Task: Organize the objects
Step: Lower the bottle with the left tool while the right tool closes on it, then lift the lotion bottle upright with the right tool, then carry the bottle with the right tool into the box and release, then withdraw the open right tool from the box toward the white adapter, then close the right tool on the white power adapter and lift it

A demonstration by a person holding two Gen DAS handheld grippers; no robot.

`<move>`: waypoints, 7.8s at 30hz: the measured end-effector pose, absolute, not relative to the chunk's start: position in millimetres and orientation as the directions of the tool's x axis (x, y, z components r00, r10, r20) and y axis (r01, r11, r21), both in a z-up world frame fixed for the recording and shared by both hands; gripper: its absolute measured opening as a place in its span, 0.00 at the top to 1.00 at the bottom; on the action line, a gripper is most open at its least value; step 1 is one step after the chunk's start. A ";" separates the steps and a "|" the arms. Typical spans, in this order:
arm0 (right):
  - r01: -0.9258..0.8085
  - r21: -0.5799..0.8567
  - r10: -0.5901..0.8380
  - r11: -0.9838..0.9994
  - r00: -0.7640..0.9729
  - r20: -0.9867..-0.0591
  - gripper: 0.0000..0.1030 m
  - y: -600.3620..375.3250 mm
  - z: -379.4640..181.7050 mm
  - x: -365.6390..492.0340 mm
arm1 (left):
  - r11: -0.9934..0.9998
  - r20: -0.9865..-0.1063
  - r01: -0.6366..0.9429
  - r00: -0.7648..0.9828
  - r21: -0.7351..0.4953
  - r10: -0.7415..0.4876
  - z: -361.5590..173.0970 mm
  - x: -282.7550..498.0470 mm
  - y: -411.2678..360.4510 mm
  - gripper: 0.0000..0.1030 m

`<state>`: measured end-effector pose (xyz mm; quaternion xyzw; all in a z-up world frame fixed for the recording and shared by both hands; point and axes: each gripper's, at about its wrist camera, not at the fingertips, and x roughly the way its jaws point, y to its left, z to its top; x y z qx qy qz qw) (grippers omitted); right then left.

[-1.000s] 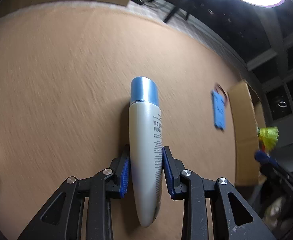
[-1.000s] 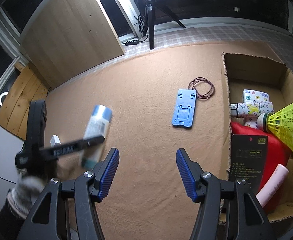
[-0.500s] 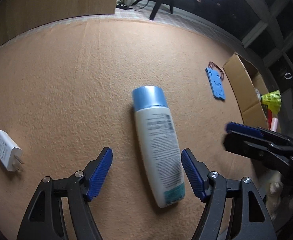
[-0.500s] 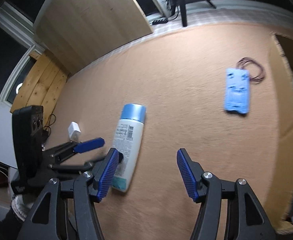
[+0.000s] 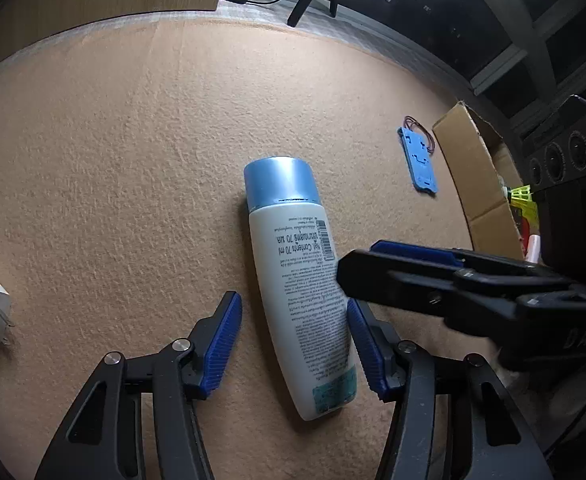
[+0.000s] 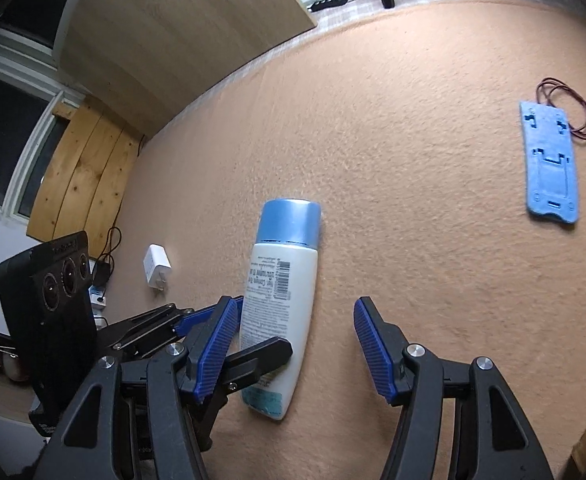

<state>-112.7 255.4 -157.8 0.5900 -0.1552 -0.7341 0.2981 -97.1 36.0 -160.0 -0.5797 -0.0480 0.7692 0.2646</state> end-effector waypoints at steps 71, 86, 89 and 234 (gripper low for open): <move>0.170 0.589 -0.613 -0.790 -0.241 -0.753 0.64 324.5 -133.5 -93.5 | -0.809 -0.846 -0.467 -0.204 -0.358 0.492 -131.7 -80.1 138.4 0.54; 0.106 0.502 -0.491 -0.859 -0.453 -0.744 0.64 452.8 -62.5 -69.6 | -0.673 -0.767 -0.640 -0.198 -0.370 0.610 -68.0 -54.4 264.4 0.54; 0.077 0.487 -0.461 -0.870 -0.481 -0.746 0.64 482.2 -58.3 -64.9 | -0.642 -0.758 -0.670 -0.178 -0.373 0.627 -64.5 -48.8 298.1 0.54; 0.543 0.473 -0.591 -0.694 -0.053 -0.805 0.71 123.3 -107.4 -123.7 | -0.908 -0.800 -0.157 -0.433 -0.388 0.417 -128.3 -103.6 -47.1 0.65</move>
